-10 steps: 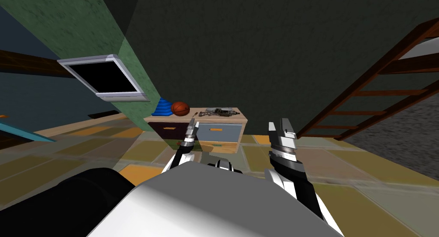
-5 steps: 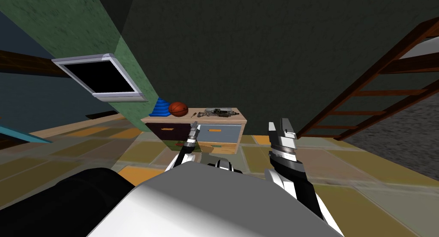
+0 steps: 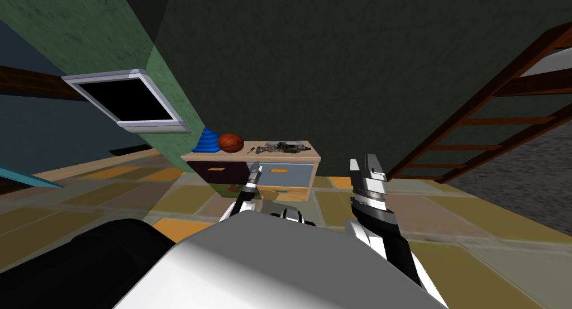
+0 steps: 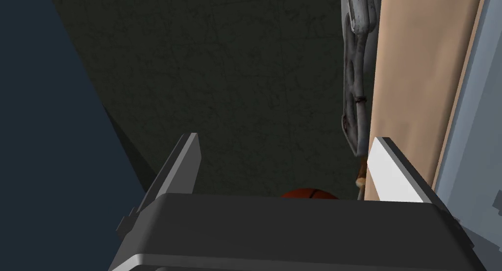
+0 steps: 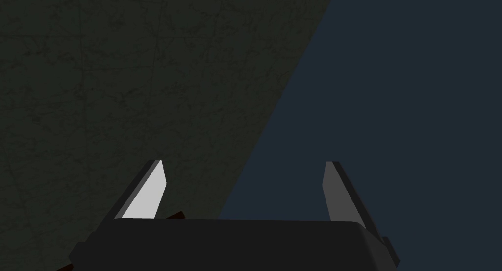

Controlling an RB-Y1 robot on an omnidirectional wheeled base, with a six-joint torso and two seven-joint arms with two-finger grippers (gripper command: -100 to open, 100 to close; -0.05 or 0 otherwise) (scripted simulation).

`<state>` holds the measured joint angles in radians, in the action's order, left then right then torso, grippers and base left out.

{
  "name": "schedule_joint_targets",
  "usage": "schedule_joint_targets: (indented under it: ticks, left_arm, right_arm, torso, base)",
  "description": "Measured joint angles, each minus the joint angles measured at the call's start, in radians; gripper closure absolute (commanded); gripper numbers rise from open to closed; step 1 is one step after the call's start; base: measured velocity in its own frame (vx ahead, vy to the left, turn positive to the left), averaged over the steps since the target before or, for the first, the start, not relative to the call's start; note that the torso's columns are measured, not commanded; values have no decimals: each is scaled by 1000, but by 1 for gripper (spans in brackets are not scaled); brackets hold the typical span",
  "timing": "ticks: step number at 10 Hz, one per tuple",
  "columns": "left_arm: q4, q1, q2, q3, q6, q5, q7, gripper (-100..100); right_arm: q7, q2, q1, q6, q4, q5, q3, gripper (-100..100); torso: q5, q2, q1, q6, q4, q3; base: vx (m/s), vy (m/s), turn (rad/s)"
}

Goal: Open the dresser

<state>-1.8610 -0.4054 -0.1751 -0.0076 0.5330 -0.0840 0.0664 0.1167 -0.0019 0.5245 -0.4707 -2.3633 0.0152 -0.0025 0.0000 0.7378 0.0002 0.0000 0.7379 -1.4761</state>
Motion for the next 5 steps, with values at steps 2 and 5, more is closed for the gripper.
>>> schedule_joint_targets:
  ticks: [2, 5]
  left_arm:
    - [56, 8, 2, -2, 14, 4, -2, -100]
    - [131, 25, 9, -2, 19, 8, -4, -100]
  right_arm:
    - [0, 0, 0, 0, 0, 0, 0, 0]
    - [0, 0, 0, 0, 0, 0, 0, 0]
  torso:
    - [0, 0, 0, 0, 0, 0]
    - [0, 0, 0, 0, 0, 0]
  base:
    - [29, -19, -6]
    - [31, -23, -8]
